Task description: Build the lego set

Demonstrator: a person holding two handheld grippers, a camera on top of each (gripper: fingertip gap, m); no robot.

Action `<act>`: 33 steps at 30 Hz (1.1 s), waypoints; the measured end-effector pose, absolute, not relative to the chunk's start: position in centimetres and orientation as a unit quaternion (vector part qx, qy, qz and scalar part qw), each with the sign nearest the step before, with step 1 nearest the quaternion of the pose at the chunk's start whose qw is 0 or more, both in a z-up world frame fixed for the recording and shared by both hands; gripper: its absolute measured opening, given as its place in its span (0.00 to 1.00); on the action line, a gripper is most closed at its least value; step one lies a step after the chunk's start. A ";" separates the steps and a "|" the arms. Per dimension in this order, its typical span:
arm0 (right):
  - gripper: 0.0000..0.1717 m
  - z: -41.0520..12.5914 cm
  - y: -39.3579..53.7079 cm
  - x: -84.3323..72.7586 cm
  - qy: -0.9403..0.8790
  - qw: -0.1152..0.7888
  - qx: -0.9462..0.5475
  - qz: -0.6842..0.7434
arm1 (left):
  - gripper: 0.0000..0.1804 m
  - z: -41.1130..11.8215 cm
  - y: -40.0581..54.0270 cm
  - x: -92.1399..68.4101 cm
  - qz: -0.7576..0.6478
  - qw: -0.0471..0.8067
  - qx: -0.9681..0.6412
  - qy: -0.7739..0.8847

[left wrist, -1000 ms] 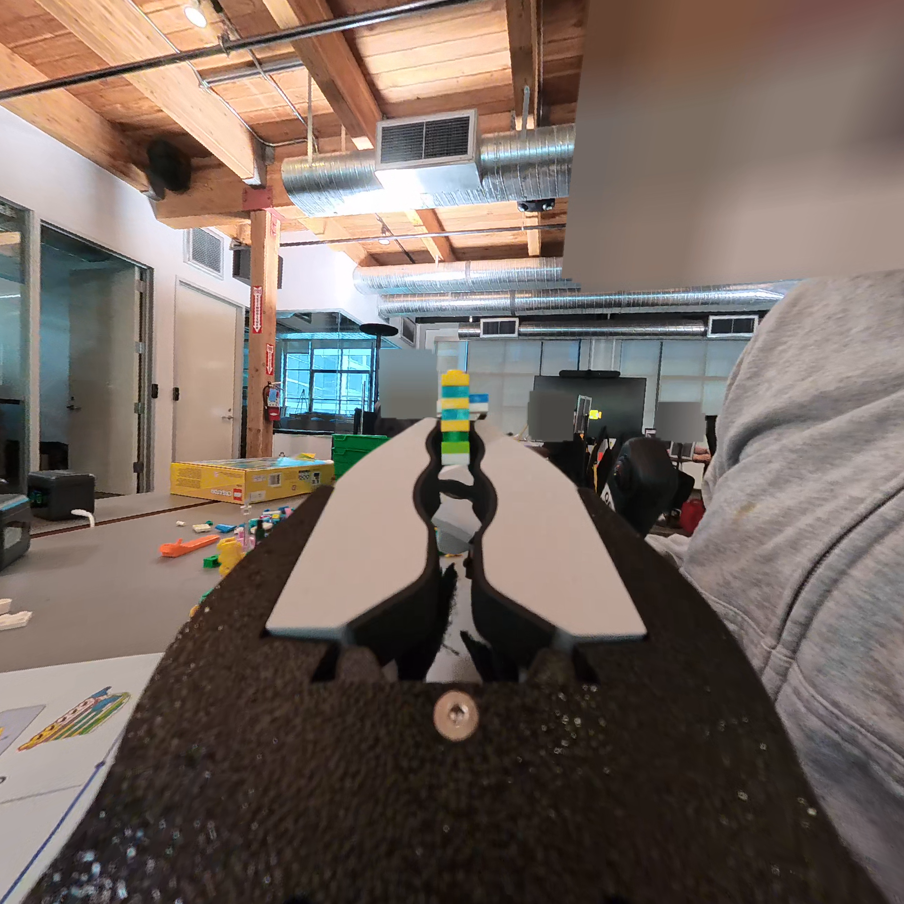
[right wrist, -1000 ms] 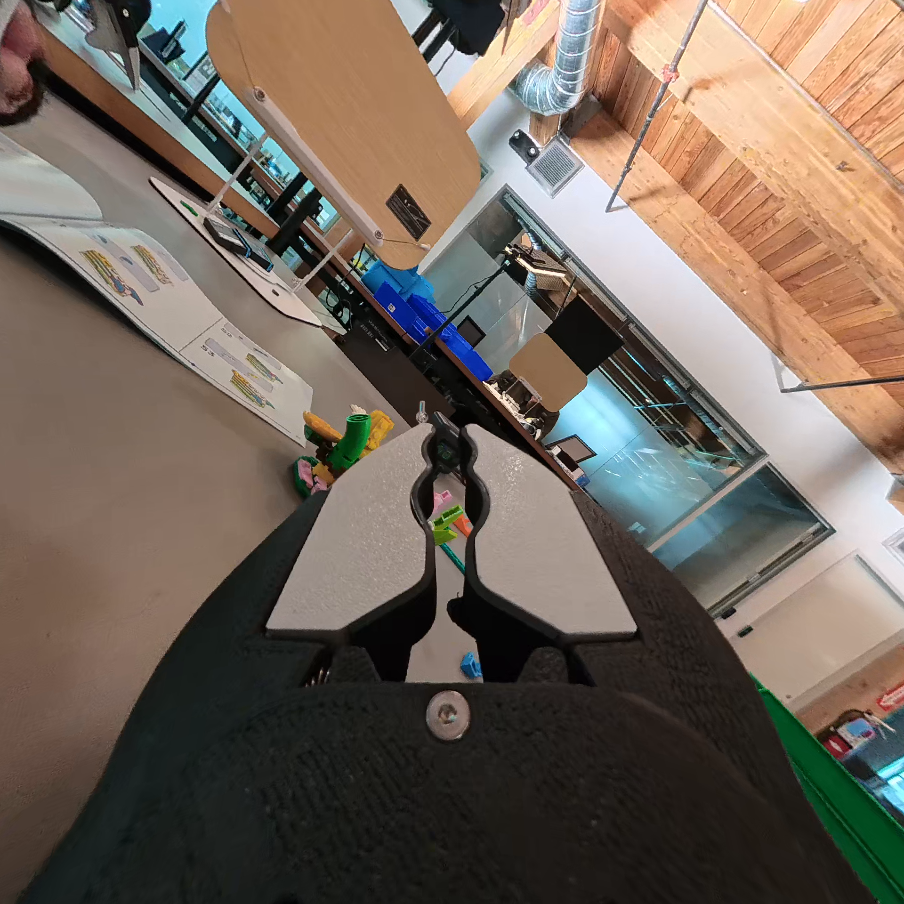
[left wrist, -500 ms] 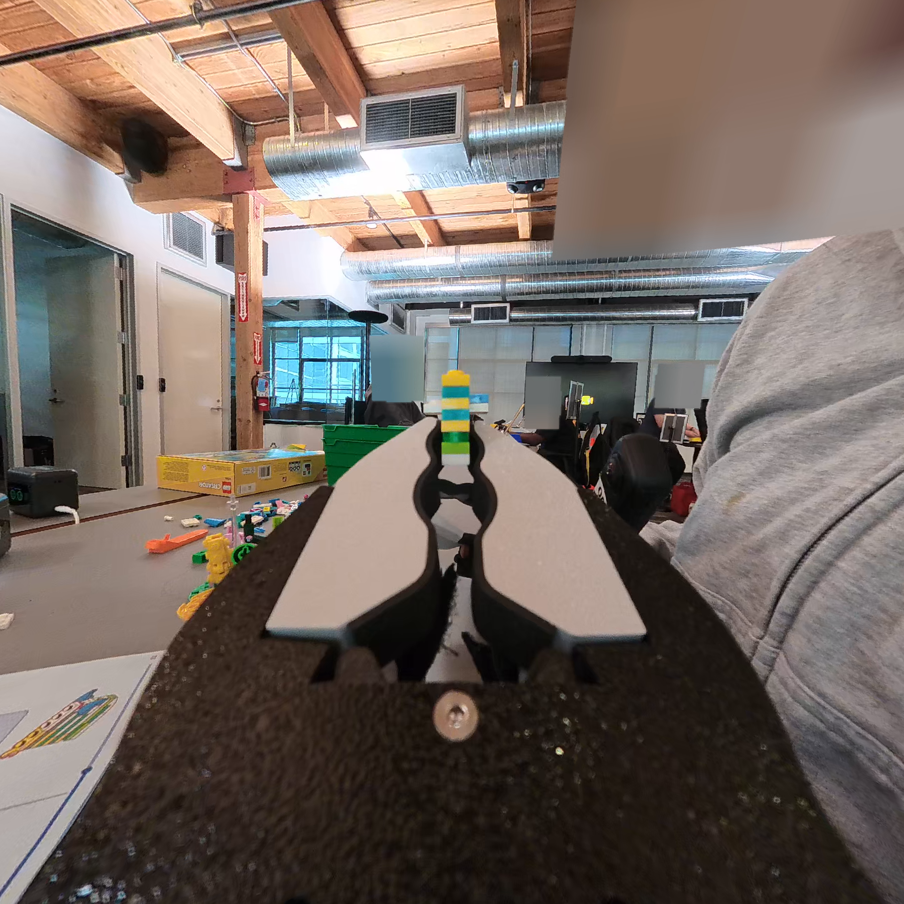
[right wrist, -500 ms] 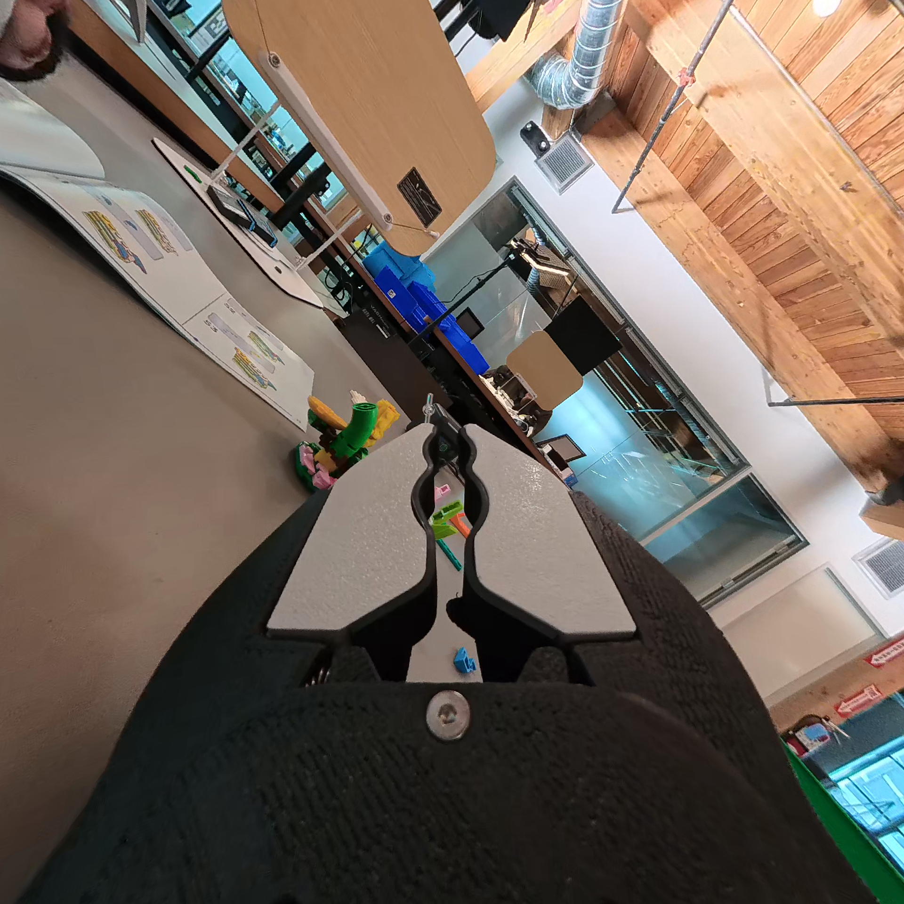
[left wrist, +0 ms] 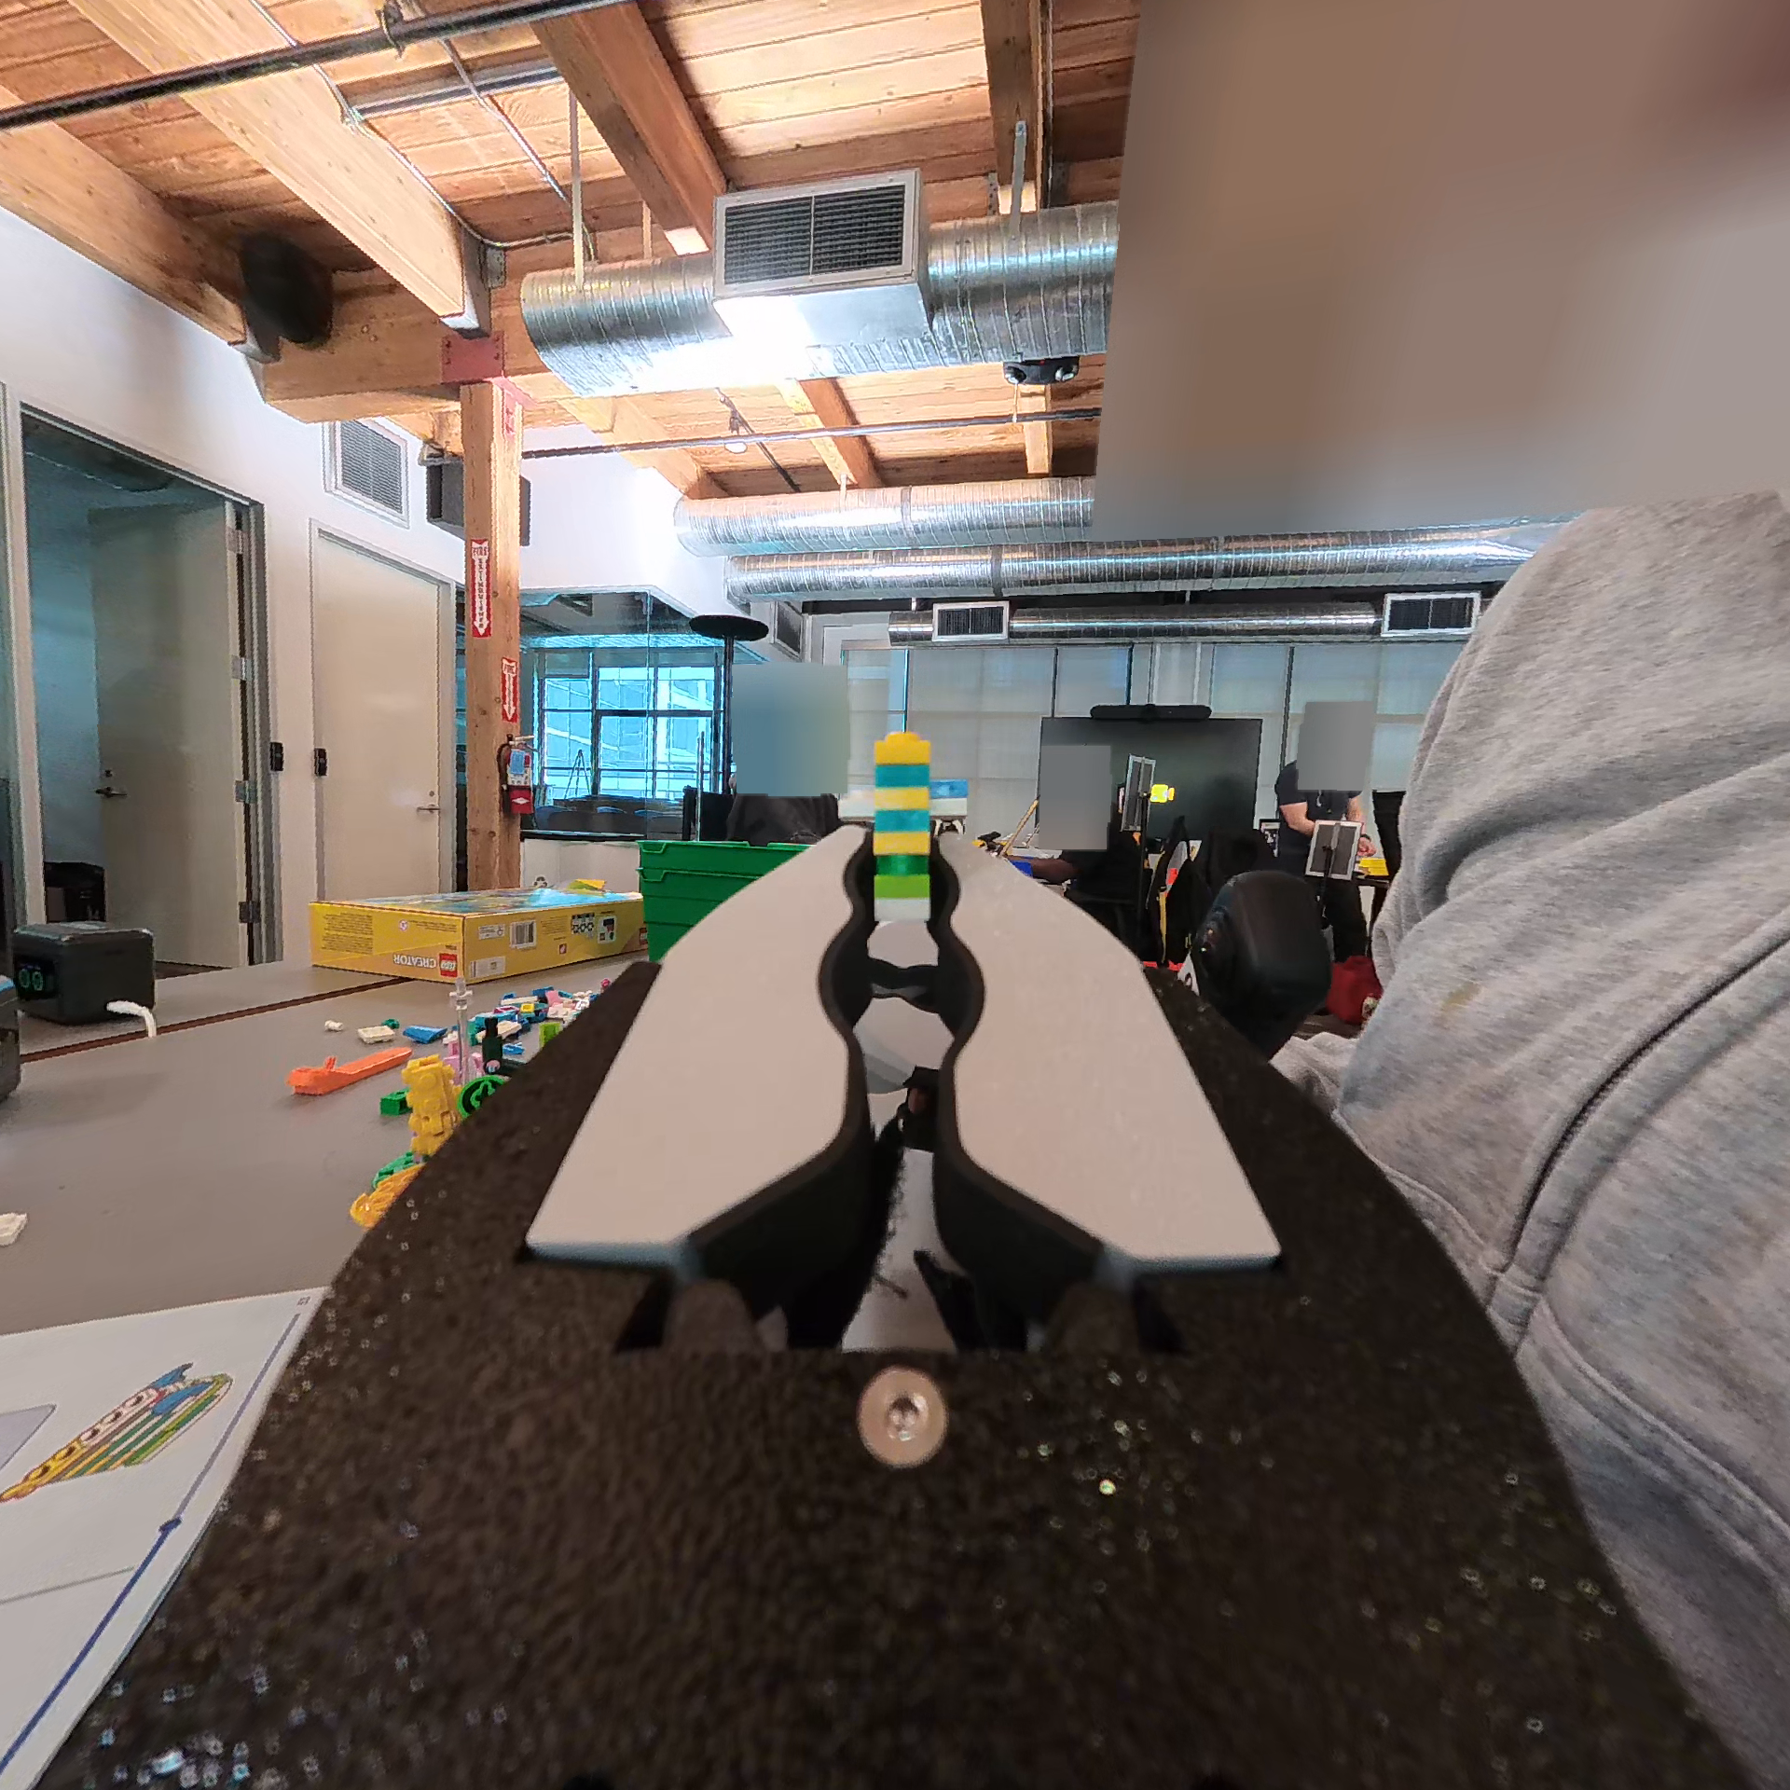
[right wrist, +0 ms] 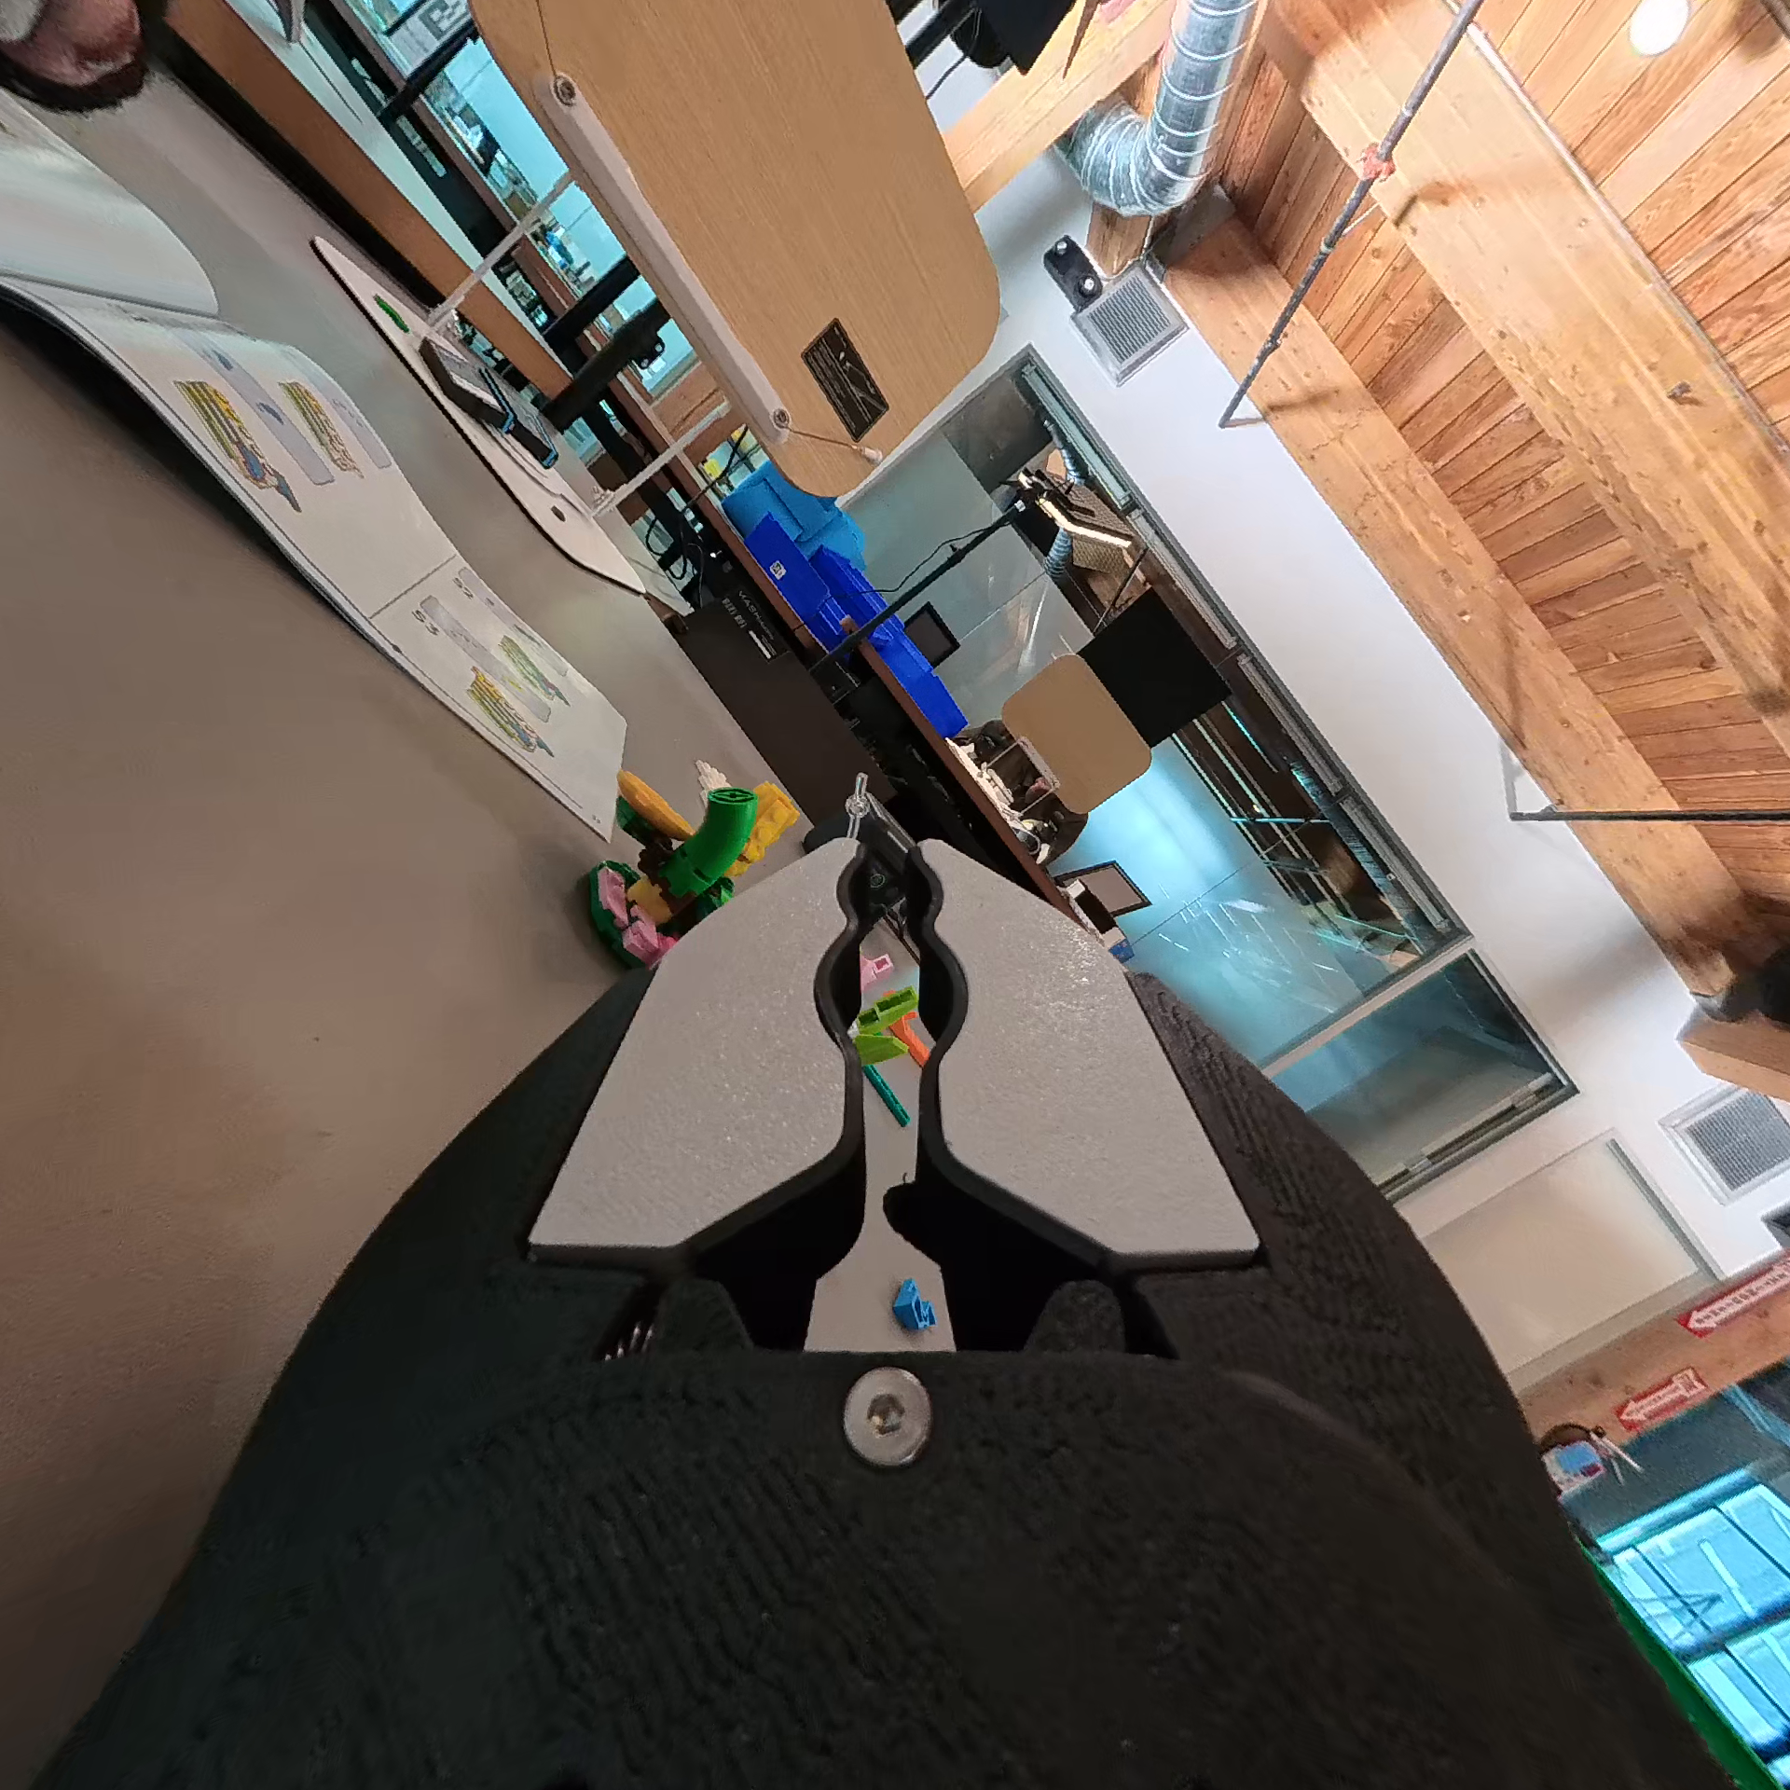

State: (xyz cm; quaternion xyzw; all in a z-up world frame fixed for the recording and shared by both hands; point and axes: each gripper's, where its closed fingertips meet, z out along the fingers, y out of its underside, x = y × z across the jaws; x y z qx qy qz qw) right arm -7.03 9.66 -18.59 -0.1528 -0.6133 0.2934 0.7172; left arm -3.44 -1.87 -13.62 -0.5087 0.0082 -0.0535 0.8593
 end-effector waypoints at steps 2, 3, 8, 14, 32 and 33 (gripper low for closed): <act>0.03 -18.6 9.6 -7.0 -0.614 0.717 -0.151 0.293 | 0.05 -13.6 -1.9 -3.5 -0.053 0.859 -0.509 0.007; 0.03 -18.6 9.6 -7.0 -0.613 0.718 -0.150 0.294 | 0.05 -13.6 -1.9 -3.5 -0.053 0.859 -0.509 0.007; 0.03 -18.5 9.2 -6.8 -0.612 0.720 -0.140 0.295 | 0.05 -13.6 -1.9 -3.6 -0.050 0.860 -0.508 0.003; 0.03 -17.9 9.4 -6.5 -0.604 0.723 -0.146 0.300 | 0.05 -13.6 -1.9 -4.0 -0.043 0.860 -0.508 -0.010; 0.09 -17.1 27.1 -5.5 -0.668 0.577 -0.390 0.263 | 0.05 -13.8 -1.8 -4.8 -0.026 0.857 -0.514 -0.033; 0.09 -17.3 27.7 -6.0 -0.683 0.558 -0.395 0.258 | 0.05 -13.8 -1.8 -4.8 -0.027 0.857 -0.514 -0.034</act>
